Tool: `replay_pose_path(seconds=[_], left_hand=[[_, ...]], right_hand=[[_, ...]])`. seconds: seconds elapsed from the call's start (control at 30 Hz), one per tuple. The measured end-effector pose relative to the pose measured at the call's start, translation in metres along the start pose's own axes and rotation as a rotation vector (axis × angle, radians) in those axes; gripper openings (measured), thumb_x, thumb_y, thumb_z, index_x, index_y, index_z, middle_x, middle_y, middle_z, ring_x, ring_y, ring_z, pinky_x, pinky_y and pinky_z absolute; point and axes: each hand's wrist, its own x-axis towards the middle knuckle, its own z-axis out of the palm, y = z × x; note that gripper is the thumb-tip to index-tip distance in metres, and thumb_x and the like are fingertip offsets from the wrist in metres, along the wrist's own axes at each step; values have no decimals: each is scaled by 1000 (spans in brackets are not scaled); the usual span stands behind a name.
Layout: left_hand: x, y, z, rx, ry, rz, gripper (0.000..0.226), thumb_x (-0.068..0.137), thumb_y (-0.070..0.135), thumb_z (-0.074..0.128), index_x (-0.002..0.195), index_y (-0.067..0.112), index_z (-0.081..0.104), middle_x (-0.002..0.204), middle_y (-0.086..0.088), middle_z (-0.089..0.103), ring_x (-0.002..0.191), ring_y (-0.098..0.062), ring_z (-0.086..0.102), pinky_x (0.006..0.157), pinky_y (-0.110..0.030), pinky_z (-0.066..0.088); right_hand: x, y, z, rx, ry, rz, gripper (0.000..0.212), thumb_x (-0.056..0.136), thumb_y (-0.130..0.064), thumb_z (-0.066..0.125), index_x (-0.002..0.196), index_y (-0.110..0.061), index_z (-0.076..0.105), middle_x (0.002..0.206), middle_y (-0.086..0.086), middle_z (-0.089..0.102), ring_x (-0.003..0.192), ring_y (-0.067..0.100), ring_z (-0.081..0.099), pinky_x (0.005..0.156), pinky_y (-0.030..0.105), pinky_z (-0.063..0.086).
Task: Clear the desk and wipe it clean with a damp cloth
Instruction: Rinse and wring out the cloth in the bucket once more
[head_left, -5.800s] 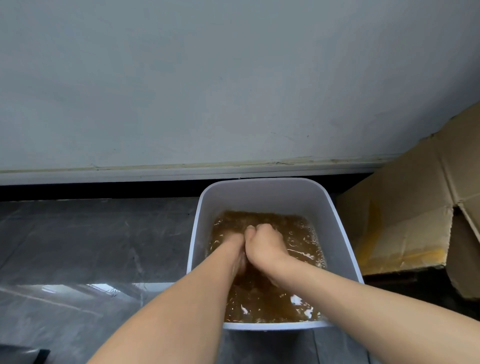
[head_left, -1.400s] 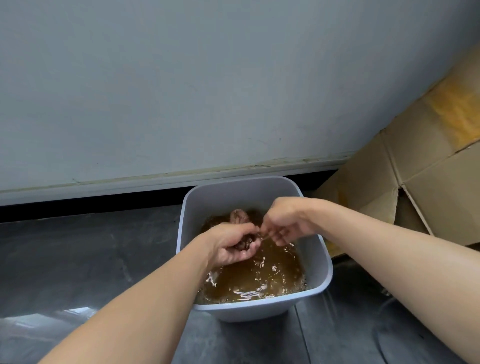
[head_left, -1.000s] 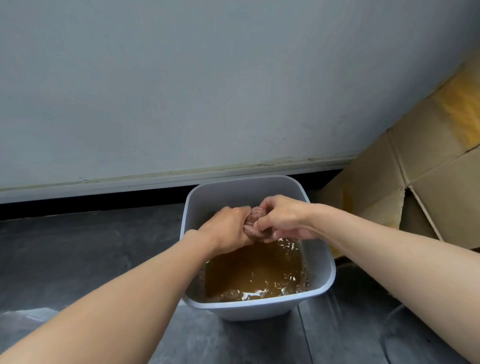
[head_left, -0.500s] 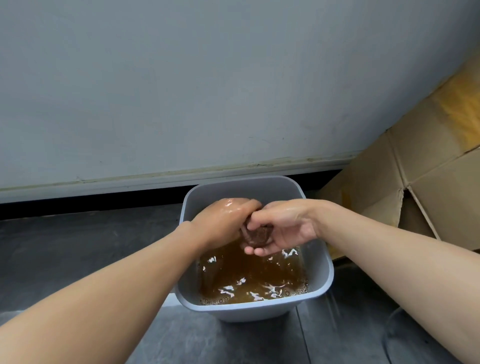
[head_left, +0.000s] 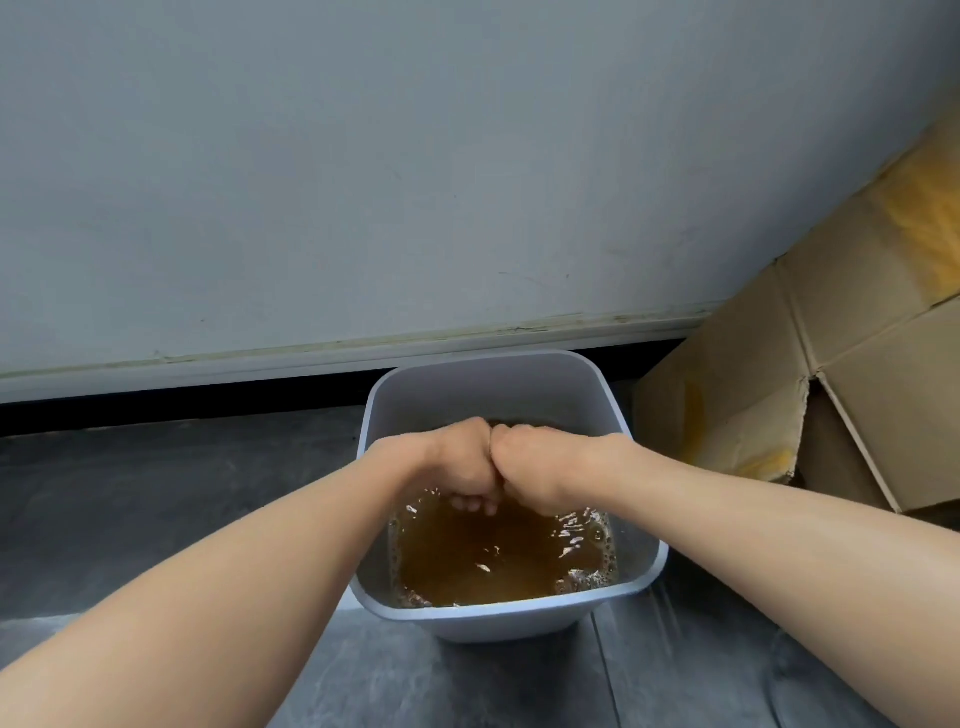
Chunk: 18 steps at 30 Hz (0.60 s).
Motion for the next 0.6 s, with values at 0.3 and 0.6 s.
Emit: replay_pose_path(seconds=[0.3, 0.6], left_hand=[[-18, 0, -13, 450, 416, 220, 11, 85, 13, 59, 89, 18, 68, 85, -6, 69, 74, -26, 61, 61, -31, 46], [-15, -2, -16, 587, 416, 433, 13, 86, 21, 62, 93, 11, 66, 92, -4, 65, 84, -27, 62, 70, -38, 50]], right_hand=[[5, 30, -15, 1269, -274, 250, 34, 84, -18, 76, 115, -12, 62, 115, 7, 64, 107, 21, 62, 83, 36, 52], [3, 23, -11, 1204, -544, 252, 13, 98, -17, 54, 97, -7, 62, 86, 6, 71, 64, 11, 60, 63, 22, 46]])
